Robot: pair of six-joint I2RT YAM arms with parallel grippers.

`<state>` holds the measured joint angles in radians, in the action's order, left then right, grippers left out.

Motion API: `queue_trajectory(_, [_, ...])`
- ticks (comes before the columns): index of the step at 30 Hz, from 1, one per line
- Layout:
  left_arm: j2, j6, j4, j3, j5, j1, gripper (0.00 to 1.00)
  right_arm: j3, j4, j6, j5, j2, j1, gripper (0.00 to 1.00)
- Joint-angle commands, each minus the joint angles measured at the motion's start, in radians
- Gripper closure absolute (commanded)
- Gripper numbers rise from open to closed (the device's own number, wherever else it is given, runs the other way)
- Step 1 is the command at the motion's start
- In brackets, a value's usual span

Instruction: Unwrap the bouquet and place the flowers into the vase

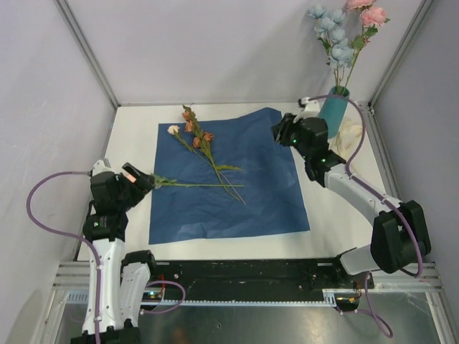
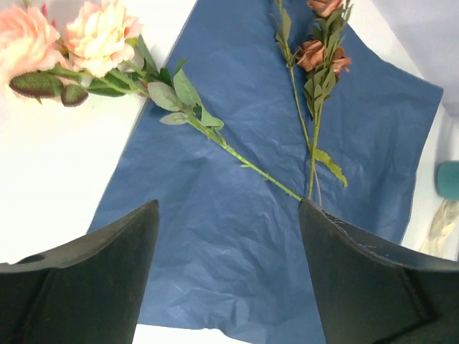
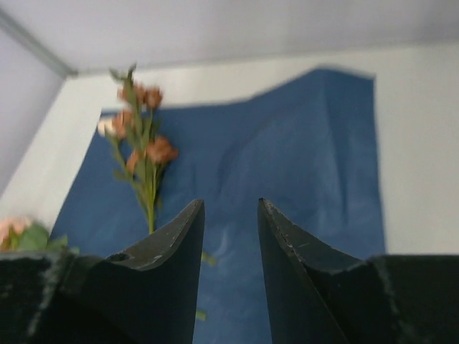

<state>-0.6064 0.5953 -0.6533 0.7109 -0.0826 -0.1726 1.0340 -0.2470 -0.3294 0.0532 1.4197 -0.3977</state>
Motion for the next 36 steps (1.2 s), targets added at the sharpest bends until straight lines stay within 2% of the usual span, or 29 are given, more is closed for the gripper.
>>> queue_trajectory(1, [-0.088,0.279,0.019,-0.007,0.037,-0.011,0.21,-0.032,0.099,-0.032,0.026,-0.024,-0.098,0.6])
queue_trajectory(5, [-0.213,0.419,0.029,0.015,0.039,-0.005,0.24,-0.095,0.102,-0.041,0.041,-0.082,-0.187,0.6])
queue_trajectory(12, [-0.422,0.574,0.069,0.049,0.166,0.064,0.28,-0.203,0.057,-0.069,0.043,-0.196,-0.267,0.61])
queue_trajectory(21, [-0.702,0.649,0.13,0.134,0.269,0.15,0.28,-0.255,0.04,-0.04,0.024,-0.243,-0.293,0.61])
queue_trajectory(29, [-0.829,0.707,0.14,0.173,0.305,0.161,0.3,-0.266,0.035,-0.037,0.042,-0.272,-0.292,0.61])
queue_trajectory(36, [-0.94,0.721,0.14,0.22,0.323,0.163,0.36,-0.266,0.012,-0.04,0.035,-0.251,-0.309,0.62])
